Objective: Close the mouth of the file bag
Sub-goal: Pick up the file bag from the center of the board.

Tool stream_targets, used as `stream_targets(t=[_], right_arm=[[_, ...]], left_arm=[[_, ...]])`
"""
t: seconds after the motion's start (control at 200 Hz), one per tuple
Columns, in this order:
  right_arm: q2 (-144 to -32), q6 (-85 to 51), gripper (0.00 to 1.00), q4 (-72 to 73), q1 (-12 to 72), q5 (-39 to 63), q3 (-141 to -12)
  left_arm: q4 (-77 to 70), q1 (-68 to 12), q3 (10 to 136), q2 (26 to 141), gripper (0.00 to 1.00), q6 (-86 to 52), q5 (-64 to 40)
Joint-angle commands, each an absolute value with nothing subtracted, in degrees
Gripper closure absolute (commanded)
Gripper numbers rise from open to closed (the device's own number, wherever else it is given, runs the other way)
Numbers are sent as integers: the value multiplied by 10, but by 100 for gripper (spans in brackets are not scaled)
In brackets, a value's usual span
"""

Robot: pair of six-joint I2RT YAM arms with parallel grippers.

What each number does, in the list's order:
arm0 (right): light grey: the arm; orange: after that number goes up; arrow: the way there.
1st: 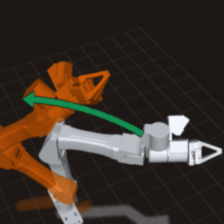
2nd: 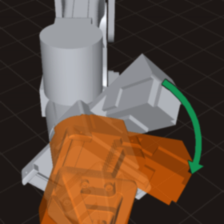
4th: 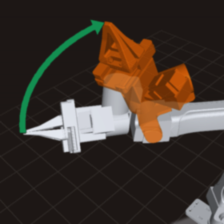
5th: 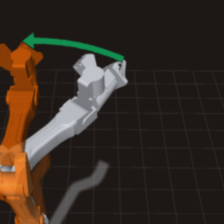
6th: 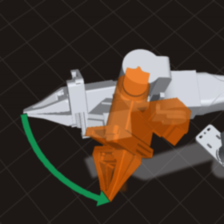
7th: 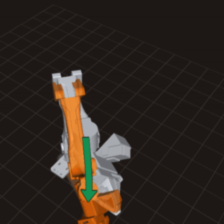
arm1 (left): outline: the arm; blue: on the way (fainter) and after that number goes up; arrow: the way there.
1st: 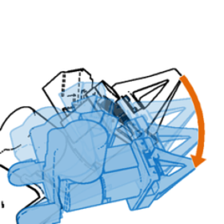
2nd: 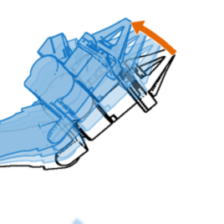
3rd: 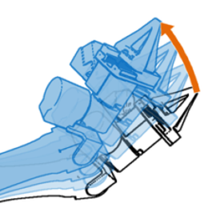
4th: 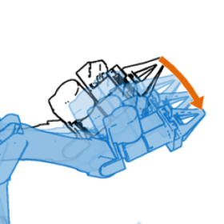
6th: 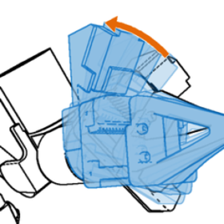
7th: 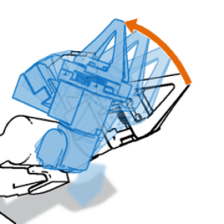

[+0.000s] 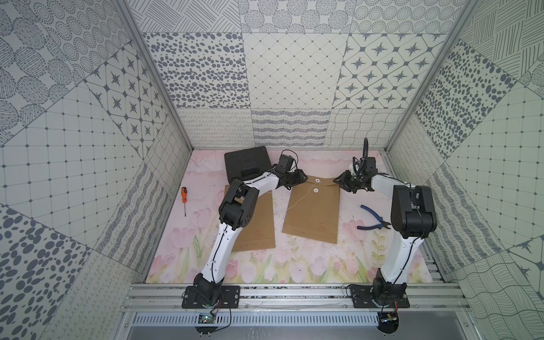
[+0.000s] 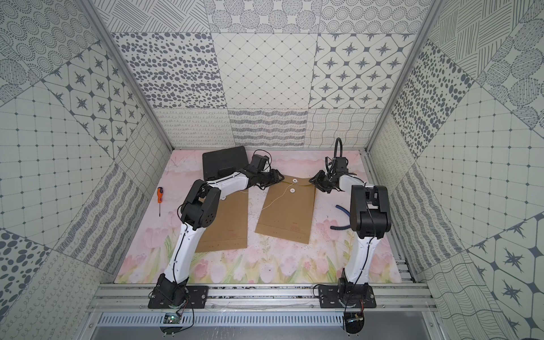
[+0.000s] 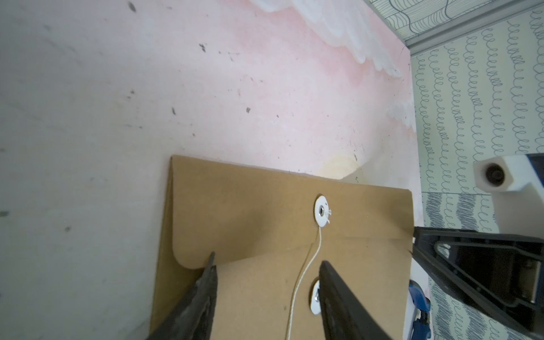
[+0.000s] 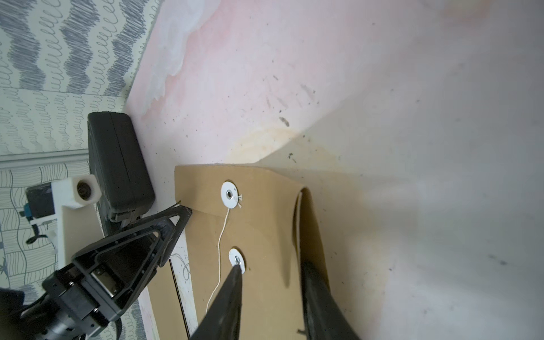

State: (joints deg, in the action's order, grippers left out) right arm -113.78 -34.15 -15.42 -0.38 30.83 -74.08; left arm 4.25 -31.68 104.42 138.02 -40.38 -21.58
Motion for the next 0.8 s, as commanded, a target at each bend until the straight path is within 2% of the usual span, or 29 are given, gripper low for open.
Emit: stream_targets(t=[0.0,0.22,0.38,0.59,0.79], right_arm=[[-1146,-343,76,-135,2,288,-749],[-1107,-319,100,-130,3,268,-731],[-1056,-294,100,-114,15,277,-710],[-963,-261,100,-121,49,286,-708],[-853,-177,100,-157,124,249,-748]], left_arm=[[157,-316,1017,1375,43,-414,-206],[90,-305,965,1318,36,-437,-280],[77,-294,918,1238,30,-435,-310],[160,-284,865,1093,27,-358,-269],[205,-248,833,951,22,-279,-234]])
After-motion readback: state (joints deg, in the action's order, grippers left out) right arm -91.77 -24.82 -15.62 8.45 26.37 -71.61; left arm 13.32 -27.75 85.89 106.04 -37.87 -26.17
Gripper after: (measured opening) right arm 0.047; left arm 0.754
